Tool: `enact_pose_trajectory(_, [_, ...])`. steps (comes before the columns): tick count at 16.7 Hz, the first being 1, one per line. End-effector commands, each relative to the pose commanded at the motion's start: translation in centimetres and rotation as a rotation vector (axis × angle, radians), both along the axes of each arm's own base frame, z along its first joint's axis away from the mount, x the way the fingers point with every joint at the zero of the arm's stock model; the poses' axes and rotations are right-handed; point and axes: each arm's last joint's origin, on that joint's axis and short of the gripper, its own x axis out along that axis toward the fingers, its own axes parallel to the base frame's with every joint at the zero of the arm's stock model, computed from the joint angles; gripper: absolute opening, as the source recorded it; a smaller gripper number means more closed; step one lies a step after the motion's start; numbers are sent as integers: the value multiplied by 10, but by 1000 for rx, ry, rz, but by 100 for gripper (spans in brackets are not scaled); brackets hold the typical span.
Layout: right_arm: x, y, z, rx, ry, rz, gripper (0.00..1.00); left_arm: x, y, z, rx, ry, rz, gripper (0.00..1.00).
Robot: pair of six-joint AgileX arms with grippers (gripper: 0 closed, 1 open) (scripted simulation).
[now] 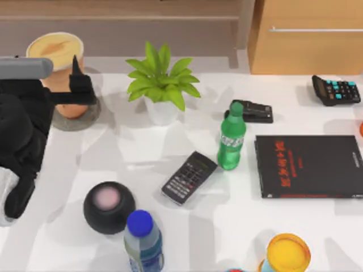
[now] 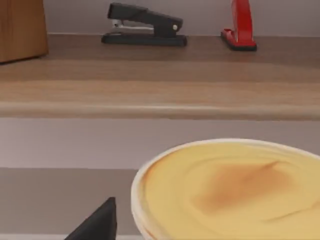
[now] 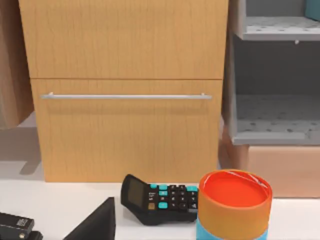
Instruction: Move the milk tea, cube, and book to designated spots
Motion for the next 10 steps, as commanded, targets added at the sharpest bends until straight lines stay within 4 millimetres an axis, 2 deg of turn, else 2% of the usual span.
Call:
enact_pose_trajectory(6, [0, 0, 0, 0, 0, 0, 100, 0, 1, 2, 0, -2, 5, 100])
enact_pose_trajectory(10, [0, 0, 0, 0, 0, 0, 100, 14, 3, 23, 8, -32, 16, 100])
